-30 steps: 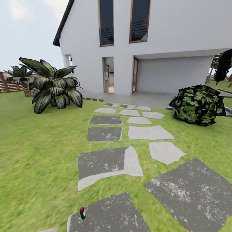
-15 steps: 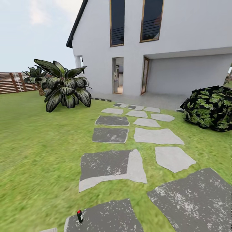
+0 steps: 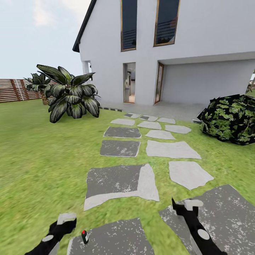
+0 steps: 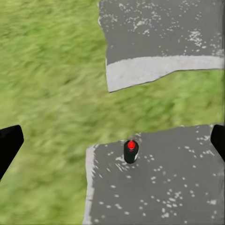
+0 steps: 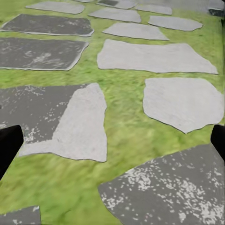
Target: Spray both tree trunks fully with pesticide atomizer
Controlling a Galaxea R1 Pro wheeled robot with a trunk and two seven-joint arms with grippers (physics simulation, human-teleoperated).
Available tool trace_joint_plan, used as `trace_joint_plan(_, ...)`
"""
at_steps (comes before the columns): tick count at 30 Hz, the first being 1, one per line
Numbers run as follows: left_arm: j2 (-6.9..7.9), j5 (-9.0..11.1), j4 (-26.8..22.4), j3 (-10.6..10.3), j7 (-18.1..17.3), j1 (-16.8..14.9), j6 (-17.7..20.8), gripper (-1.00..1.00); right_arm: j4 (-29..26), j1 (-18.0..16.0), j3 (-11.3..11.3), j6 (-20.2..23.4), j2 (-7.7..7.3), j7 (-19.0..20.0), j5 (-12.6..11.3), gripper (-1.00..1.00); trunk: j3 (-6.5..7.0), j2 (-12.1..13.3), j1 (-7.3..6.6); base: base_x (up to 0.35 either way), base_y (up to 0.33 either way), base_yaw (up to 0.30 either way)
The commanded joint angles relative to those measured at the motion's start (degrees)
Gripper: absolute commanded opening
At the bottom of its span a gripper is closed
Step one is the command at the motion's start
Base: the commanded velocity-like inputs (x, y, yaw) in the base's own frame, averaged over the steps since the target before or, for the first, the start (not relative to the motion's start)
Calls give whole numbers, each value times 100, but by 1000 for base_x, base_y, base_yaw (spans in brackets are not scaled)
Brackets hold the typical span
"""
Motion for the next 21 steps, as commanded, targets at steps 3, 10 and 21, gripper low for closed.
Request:
trace_joint_plan(3, -12, 10, -43, 4, 5, -550, 563, 100, -47, -233, 0, 282, 3, 4, -15, 100, -2, 0, 0, 0, 0, 0)
trace_joint_plan(10, 14, -60, -59, -38, 2, -904, 721, 100, -469, -474, -15, 662, -44, 39, -15, 100, -2, 0, 0, 0, 0, 0)
trace_joint_plan(21, 10, -289, -41, -14, 7, -919, 724, 100, -762, -473, -16, 688, -149, 38, 0, 100, -228, -401, 220, 0, 0, 0)
